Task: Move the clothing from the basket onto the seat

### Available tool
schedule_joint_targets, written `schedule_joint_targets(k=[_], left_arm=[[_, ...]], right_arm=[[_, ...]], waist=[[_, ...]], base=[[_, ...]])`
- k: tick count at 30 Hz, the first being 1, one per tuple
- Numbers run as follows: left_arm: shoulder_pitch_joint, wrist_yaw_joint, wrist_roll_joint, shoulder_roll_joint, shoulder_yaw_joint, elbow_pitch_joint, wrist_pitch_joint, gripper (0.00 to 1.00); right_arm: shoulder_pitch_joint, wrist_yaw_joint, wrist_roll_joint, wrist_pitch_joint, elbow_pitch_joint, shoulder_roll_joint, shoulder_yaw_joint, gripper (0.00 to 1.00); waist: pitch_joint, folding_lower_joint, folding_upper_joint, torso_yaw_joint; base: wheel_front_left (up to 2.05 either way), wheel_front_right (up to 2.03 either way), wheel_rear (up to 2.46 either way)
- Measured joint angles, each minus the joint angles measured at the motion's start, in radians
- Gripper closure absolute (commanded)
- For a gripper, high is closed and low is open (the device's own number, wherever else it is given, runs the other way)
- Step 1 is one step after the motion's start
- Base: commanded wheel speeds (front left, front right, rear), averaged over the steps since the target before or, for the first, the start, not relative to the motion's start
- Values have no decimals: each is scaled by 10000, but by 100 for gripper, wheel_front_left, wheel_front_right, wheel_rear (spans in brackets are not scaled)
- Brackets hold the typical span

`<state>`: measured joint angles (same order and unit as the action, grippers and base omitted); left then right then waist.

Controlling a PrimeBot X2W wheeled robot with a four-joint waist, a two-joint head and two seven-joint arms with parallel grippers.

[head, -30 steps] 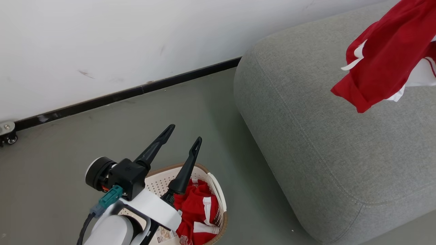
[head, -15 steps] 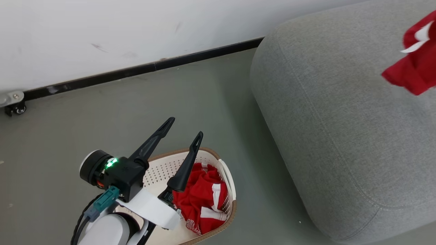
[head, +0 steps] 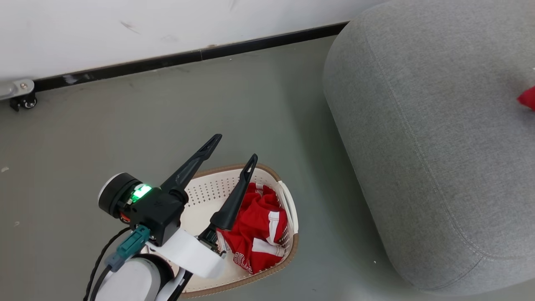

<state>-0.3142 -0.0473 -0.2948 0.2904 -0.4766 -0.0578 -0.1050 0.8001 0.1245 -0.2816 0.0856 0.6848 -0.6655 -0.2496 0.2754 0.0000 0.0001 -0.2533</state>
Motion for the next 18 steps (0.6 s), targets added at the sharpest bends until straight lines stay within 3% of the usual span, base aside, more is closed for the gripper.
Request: schedule_joint_targets(k=[18], left_arm=[[-397,-15,174,40,-117,-309,171,0]], right_arm=[[-1315,0,-8,1016,2201,1457,-393,100]], waist=[[730,0,0,306]], base=[[0,0,0]])
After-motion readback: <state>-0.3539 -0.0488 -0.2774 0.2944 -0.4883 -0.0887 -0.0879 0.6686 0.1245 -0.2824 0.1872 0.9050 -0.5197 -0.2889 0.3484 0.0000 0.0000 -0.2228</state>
